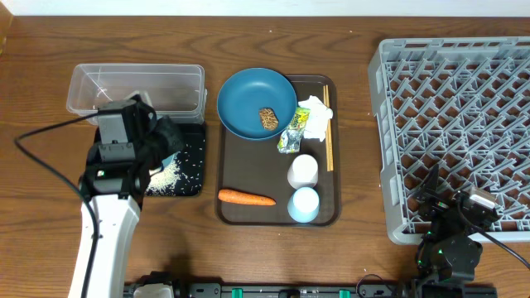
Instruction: Sort waste into correct bins and load items into the dishwasher rack
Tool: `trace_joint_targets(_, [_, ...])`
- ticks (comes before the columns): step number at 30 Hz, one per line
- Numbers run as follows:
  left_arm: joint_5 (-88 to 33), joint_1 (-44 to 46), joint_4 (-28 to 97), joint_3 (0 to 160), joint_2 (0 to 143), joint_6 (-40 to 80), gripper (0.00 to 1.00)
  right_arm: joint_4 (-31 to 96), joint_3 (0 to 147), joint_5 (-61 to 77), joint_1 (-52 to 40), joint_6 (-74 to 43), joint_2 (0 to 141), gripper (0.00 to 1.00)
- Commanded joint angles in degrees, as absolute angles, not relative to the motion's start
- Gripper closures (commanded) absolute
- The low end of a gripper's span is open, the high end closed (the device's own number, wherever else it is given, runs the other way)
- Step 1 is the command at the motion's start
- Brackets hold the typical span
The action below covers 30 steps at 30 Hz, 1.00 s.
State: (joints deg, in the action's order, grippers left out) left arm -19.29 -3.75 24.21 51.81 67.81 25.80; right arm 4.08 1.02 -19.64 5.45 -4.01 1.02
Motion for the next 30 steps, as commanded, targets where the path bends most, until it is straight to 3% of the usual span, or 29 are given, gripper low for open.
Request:
trace_joint_targets(1, [-31.8, -4.5, 18.5, 52.0, 70.4, 29.3, 0.94, 5.0, 1.4, -19.0, 5.6, -3.8, 0.9, 0.01])
trace_joint_targets(9, [-50.8, -12.0, 6.4, 52.0, 77.6, 44.1, 0.94, 5.0, 1.4, -19.0, 5.6, -3.8, 0.9, 0.01])
trace_joint_targets(17, [-72.3, -23.7, 4.1, 52.0, 82.1, 48.3, 0.94, 5.0, 1.4, -19.0, 5.6, -3.8, 0.9, 0.01])
trace_joint_targets(30, [-84.5, -39.9, 2.8, 52.0, 82.8, 52.3, 0.94, 5.0, 1.4, -19.0, 5.6, -3.8, 0.9, 0.01])
